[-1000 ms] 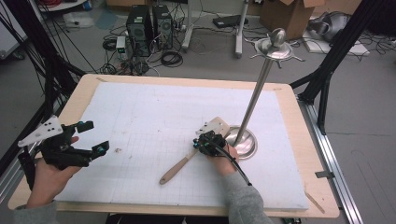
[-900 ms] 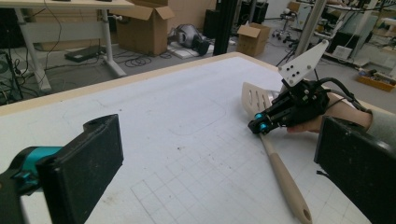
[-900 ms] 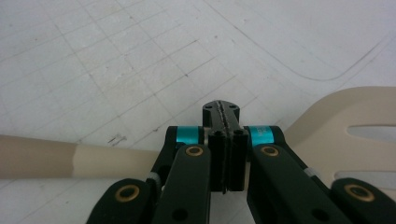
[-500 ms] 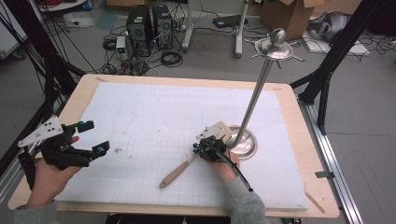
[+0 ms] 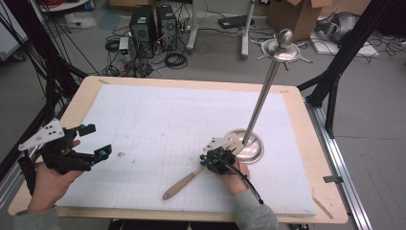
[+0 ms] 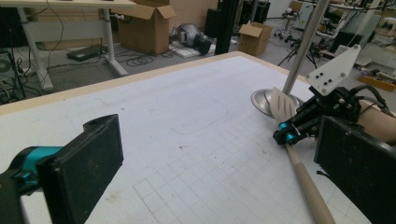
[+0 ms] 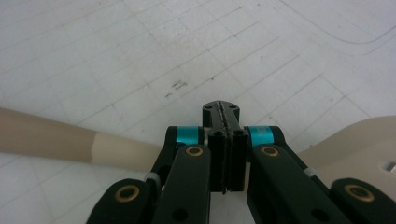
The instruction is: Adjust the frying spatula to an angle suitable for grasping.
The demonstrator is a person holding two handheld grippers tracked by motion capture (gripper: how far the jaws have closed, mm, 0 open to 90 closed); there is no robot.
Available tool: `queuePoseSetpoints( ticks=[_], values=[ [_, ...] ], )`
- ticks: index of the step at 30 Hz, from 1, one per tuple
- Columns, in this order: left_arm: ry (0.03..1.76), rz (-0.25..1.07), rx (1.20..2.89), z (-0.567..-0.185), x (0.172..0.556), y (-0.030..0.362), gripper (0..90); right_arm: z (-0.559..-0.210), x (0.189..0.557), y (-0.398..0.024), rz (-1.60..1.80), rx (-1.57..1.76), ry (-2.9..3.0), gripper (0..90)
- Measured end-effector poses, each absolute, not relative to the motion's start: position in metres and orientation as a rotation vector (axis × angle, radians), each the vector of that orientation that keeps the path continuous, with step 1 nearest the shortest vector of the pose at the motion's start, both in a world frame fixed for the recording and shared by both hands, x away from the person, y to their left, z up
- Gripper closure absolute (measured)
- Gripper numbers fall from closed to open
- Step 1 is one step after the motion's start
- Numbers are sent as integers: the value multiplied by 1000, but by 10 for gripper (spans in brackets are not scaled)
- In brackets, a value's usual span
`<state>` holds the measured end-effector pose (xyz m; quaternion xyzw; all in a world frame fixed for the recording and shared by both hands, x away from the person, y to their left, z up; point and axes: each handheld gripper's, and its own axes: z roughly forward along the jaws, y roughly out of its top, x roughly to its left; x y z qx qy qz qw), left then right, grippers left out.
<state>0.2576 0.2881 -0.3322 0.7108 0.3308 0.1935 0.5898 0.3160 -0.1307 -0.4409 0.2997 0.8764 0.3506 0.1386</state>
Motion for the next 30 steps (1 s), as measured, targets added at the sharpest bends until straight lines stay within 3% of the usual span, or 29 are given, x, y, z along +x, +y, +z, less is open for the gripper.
queuePoseSetpoints(
  ticks=[16, 30],
  values=[
    [747, 443, 1657, -330, 261, 283, 17, -436, 297, -140, 1070, 844, 2536, 900],
    [728, 430, 1664, -329, 268, 277, 18, -437, 247, -140, 1152, 717, 2590, 900]
  ],
)
